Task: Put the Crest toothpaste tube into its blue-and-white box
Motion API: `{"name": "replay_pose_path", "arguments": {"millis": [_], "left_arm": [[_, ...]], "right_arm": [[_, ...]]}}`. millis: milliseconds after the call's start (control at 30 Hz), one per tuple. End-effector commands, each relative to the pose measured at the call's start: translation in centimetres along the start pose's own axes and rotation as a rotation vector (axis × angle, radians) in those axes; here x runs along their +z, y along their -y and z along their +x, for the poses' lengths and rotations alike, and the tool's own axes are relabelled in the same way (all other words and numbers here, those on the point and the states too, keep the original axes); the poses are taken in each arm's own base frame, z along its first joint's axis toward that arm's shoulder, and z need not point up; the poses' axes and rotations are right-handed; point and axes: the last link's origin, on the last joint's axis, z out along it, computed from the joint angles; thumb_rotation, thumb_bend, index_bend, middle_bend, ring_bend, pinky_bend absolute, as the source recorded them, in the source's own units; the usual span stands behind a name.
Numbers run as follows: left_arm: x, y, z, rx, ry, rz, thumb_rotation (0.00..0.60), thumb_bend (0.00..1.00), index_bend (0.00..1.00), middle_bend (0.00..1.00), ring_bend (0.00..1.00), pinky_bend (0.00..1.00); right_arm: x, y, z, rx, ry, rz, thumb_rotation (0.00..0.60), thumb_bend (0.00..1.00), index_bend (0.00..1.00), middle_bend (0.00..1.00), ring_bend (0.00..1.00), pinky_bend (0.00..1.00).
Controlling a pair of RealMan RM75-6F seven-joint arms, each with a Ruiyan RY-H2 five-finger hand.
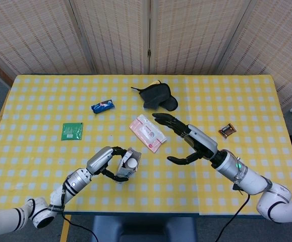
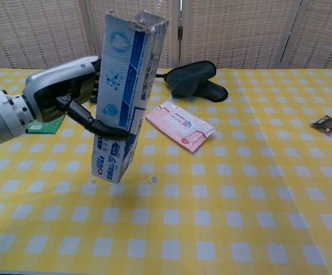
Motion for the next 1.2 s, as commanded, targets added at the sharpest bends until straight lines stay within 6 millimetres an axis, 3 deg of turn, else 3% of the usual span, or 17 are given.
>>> {"name": "replay_pose_path", "arguments": {"millis": [33,267,567,767,1200], "left_arm": [[-1.1,1.6,0.9,0.093,0.008,0.067,0.600,0.13,0.62,0.75,0.58,0.41],[-2.8,3.6,2.6,0.259,-0.010,0.156,0.600,0.13,0.62,0.75,0.58,0.41],[-4.7,5.6,3.8,0.560,0.001,0.232,0.600,0.13,0.63,0.75,0.59,0.41],[-5.3,7.0,2.8,0.690,0.039,0.269,0.600,0.13,0.63,0.75,0.58,0.41],[-4.5,8.1,-0.3,0.636,0.084,0.278,0.600,0.13,0.62,0.75,0.58,0.39]], "right_arm": [[-2.0,0.1,1.1,-0.050,-0.044,-0.008,0.600,0.34,0.00,0.05,0.04,0.00],[-5.4,-0.4,2.4,-0.110,-0.085,-0.055,0.600,0.34,0.00,0.05,0.04,0.00],[-8.3,-1.4,2.5,-0.113,-0.068,-0.083,0.600,0.34,0.00,0.04,0.03,0.00],[-9.4,-1.3,2.3,-0.128,-0.065,-0.063,0.600,0.34,0.00,0.04,0.03,0.00],[-10.1,-1.2,2.2,-0.131,-0.065,-0.057,0.600,0.34,0.00,0.04,0.03,0.00]]}}
